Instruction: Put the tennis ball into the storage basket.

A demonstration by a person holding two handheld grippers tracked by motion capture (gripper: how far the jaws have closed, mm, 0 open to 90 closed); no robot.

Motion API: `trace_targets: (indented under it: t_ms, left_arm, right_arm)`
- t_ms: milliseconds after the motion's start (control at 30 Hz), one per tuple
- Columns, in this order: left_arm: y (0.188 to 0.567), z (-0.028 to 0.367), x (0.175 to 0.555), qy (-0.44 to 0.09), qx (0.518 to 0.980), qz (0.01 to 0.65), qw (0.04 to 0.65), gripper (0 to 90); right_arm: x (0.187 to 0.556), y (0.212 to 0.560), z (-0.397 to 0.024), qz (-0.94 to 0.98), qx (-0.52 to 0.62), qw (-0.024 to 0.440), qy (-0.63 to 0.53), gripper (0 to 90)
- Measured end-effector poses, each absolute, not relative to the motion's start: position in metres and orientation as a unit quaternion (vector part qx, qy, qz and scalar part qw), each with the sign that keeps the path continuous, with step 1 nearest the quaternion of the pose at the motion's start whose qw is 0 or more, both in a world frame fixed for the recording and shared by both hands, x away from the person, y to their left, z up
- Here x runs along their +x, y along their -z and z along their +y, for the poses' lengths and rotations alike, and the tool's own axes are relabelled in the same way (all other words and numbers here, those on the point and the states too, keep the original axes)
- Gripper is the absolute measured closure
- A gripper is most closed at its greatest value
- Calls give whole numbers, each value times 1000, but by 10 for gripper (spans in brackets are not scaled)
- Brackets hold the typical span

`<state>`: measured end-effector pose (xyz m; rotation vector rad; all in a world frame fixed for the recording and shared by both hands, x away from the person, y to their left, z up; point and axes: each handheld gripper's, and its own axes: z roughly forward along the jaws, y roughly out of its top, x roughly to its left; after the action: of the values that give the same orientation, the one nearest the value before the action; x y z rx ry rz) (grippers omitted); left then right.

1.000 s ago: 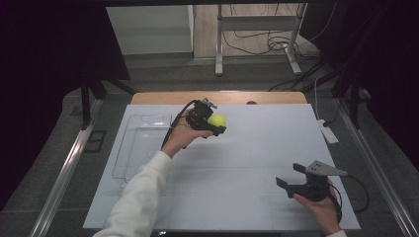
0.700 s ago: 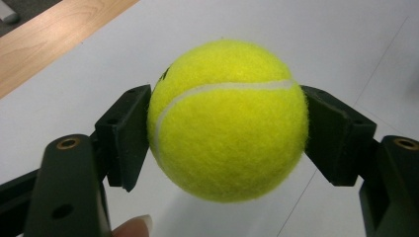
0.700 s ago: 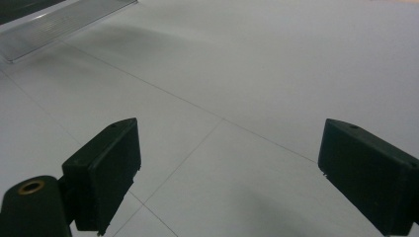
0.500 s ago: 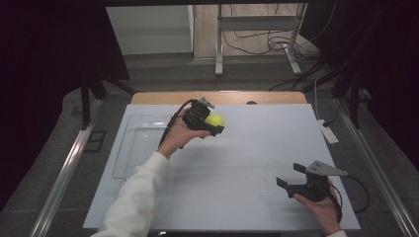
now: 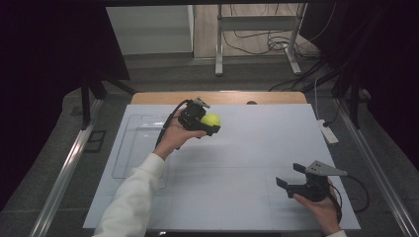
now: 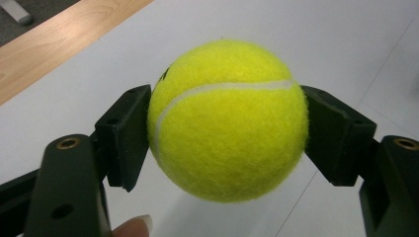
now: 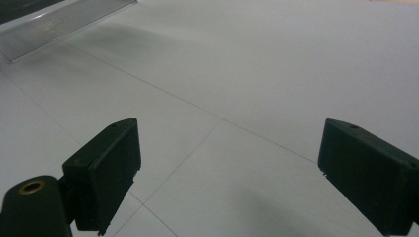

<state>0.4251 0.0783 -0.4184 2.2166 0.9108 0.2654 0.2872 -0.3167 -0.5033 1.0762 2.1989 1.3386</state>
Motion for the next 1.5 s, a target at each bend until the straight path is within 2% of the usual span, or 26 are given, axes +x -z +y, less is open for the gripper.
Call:
trace_targets:
  t_ms: [1500]
  left_arm:
    - [404, 116, 405, -136, 839, 368, 375, 265]
  right_arm:
    - [287, 503, -318, 774, 384, 175, -473, 95]
